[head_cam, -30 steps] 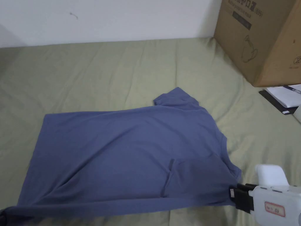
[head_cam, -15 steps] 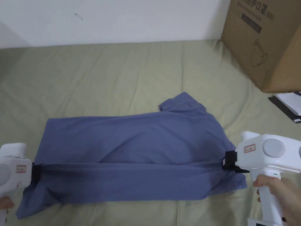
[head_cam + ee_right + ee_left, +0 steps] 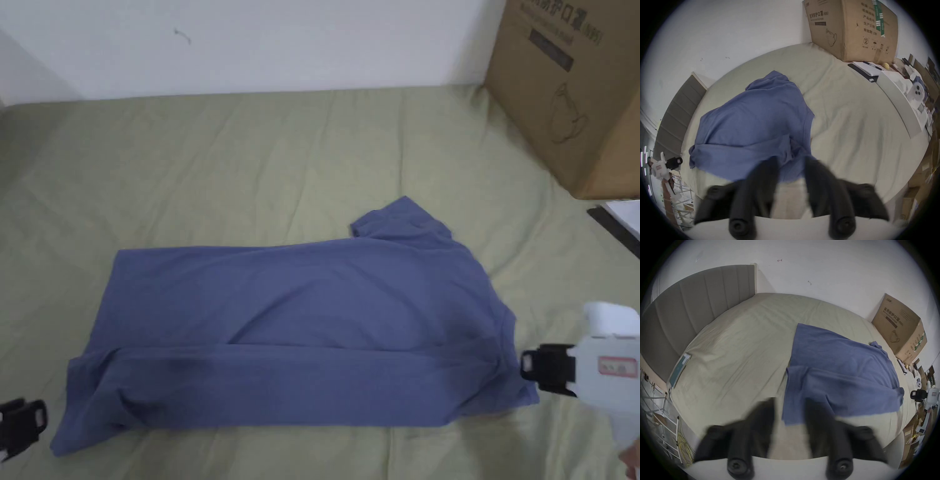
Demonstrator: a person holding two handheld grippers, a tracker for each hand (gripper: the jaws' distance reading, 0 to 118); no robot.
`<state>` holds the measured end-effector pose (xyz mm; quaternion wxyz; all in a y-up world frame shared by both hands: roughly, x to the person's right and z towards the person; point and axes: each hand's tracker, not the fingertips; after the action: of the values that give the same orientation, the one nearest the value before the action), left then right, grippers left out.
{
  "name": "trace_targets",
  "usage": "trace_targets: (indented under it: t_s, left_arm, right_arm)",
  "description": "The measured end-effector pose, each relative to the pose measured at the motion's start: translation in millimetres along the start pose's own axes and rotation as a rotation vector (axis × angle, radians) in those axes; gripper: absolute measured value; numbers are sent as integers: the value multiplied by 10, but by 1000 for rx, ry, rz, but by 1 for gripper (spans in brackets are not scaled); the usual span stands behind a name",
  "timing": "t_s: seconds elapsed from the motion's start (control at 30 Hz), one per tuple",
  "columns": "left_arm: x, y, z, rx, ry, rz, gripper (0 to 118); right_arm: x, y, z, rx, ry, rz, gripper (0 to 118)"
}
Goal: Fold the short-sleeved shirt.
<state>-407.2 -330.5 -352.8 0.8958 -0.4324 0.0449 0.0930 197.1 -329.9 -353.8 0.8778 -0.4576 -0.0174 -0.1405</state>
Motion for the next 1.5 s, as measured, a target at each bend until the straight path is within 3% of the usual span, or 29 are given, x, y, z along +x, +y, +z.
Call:
trace_targets:
  t_s: [0.23, 0.27, 0.4, 0.43, 0.5, 0.53, 0.6, 0.7, 0.73, 0.8, 0.83, 0.93, 1.03, 1.1, 1.17, 1.23, 1.33, 1.4, 1.5]
  left_arm:
    - [67, -357, 3, -51, -38, -19, 3]
    - [69, -321, -48, -49, -34, -17, 14]
    - [109, -159, -335, -58, -46, -14, 74]
    - [125, -101, -436, -70, -32, -19, 79]
    - [112, -48, -641, -95, -19, 2, 79]
    - [85, -31, -768, -121, -26, 39, 72]
    - [57, -43, -954, -177, -9, 97, 30]
    - [105, -45, -887, -121, -49, 116, 7]
    - [121, -14, -902, -139, -98, 134, 7]
    - [188, 5, -913, -164, -44, 102, 7]
    - [214, 23, -899, -165, -38, 66, 7]
    - [291, 22, -842, -155, -19, 2, 7]
    - [288, 22, -812, -156, -14, -12, 7]
    - [267, 31, -801, -156, -17, -6, 7]
    - [233, 43, -811, -165, -23, 5, 7]
    - [221, 54, -790, -166, -27, 7, 7]
    - [227, 103, -750, -166, -21, -23, 7]
    - [223, 153, -670, -159, -11, -49, 6]
    - [168, 228, -495, -140, -12, -70, 6]
  right_arm:
    - [-44, -505, 3, -45, -6, -22, 0]
    - [-41, -529, -26, -57, -4, -29, 0]
    - [-40, -597, -48, -67, -6, -48, 0]
    - [-40, -604, -50, -68, -6, -52, 0]
    - [-36, -611, -60, -74, -5, -57, 0]
    - [-21, -614, -71, -77, -8, -60, 0]
    - [-6, -617, -98, -82, -15, -64, 0]
    - [40, -575, -144, -87, -57, -73, 4]
    - [56, -536, -175, -90, -89, -74, 21]
    - [104, -434, -269, -90, -112, -77, 71]
    - [133, -368, -332, -93, -116, -83, 77]
    - [167, -153, -498, -87, -125, -98, 76]
    - [100, -2, -767, -104, -173, 4, 74]
    - [82, 24, -986, -167, -145, 14, 71]
    - [31, 21, -1049, -190, -112, -30, 47]
    - [-32, -11, -1033, -156, -149, 70, 38]
    - [23, 5, -955, -150, -135, 27, 10]
    - [129, 70, -841, -146, -79, -52, 8]
    - [239, 148, -515, -103, -59, -93, 7]
